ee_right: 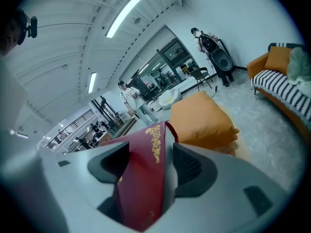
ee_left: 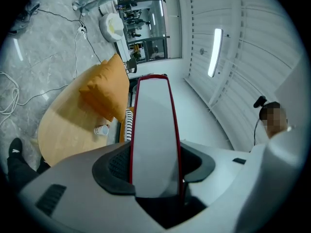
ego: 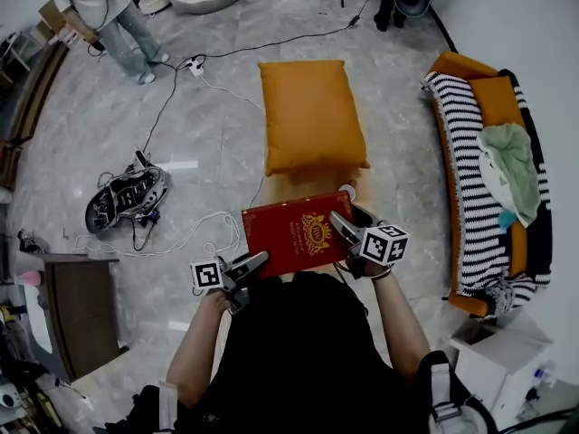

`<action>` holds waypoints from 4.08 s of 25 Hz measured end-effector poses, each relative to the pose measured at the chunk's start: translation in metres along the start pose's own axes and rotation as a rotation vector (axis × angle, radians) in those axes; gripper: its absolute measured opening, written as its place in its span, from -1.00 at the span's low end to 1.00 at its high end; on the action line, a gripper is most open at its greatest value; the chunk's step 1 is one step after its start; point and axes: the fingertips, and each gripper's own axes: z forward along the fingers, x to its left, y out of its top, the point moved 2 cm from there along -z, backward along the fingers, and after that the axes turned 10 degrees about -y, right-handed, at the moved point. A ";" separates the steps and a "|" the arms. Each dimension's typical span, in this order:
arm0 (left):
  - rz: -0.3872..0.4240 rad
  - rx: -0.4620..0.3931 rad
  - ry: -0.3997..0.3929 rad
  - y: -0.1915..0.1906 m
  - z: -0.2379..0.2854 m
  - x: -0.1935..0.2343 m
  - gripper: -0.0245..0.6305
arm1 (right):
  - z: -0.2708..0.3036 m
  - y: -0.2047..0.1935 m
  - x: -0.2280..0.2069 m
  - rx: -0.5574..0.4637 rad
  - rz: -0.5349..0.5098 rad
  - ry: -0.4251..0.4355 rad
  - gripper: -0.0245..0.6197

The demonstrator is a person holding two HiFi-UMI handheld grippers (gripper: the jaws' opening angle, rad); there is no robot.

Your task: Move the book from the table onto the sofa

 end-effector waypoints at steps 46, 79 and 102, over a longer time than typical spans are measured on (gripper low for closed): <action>-0.121 0.249 -0.119 0.002 -0.023 0.010 -0.18 | -0.048 -0.043 0.022 -0.093 0.115 -0.243 -0.05; -0.195 0.564 -0.227 -0.251 0.206 -0.011 -0.19 | -0.402 -0.141 -0.178 -0.368 0.342 -0.471 -0.05; -0.306 0.937 -0.296 -0.327 0.361 -0.006 -0.19 | -0.492 -0.173 -0.249 -0.623 0.858 0.072 -0.12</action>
